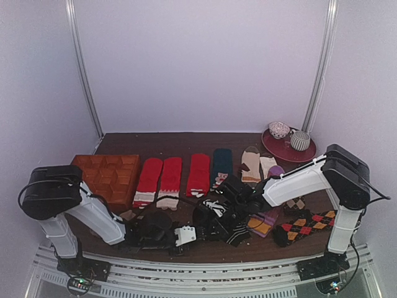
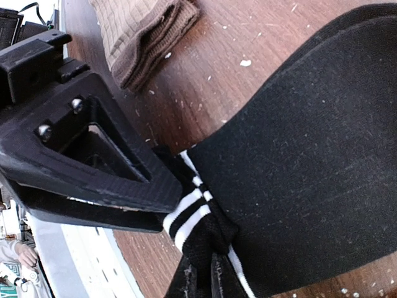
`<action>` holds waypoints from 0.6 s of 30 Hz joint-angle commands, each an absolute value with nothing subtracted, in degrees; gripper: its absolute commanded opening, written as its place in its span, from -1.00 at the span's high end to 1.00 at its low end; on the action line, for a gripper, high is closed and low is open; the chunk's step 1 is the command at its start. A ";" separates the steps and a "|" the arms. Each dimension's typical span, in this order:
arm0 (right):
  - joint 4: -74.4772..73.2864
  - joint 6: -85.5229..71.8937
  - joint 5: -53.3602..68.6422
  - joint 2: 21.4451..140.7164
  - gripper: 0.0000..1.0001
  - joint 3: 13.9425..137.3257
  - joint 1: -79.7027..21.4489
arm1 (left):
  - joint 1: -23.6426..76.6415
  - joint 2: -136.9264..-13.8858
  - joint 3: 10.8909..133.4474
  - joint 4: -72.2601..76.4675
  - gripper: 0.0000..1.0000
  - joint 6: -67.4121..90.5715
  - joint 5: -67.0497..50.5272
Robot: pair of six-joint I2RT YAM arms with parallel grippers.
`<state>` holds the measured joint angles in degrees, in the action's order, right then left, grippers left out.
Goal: Roll the socks
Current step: Roll the sock at the center of the board.
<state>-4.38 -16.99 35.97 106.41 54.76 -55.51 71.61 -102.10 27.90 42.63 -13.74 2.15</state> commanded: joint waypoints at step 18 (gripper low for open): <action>-11.55 -12.41 30.04 103.88 0.45 50.52 -55.97 | 68.54 -102.77 32.17 29.13 1.00 1.23 -1.94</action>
<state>-4.47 -15.22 37.26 105.32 53.93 -55.44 70.24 -103.24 31.51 38.79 -6.07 1.43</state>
